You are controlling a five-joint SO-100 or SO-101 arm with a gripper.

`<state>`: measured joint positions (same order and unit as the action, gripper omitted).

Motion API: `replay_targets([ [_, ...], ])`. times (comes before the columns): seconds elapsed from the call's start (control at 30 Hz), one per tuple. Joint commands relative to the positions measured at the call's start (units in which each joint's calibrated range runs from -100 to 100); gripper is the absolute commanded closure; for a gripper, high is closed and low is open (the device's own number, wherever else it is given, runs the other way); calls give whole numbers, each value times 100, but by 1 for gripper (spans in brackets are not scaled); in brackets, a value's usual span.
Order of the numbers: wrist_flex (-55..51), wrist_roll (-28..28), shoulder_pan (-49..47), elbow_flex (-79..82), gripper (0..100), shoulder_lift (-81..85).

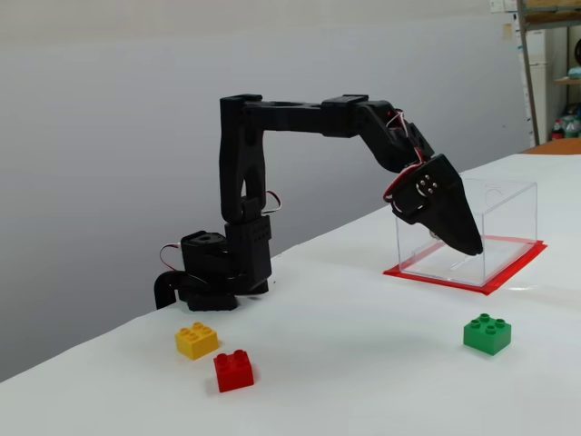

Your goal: Pick the green lego brick and place it into the transparent box

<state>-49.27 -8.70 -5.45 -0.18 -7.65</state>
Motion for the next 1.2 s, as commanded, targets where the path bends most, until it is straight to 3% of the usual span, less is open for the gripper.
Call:
replay_targets([
  [0.0,97,-18,31,-263,98,-70],
  [0.4,367,40,38,-317,98,-520],
  [0.5,428,45,38,-326,92,-520],
  [0.67,576,45,38,-335,70,-639],
  [0.77,776,45,38,-335,63,-741],
  [1.17,1307,353,31,-335,62,-1165],
])
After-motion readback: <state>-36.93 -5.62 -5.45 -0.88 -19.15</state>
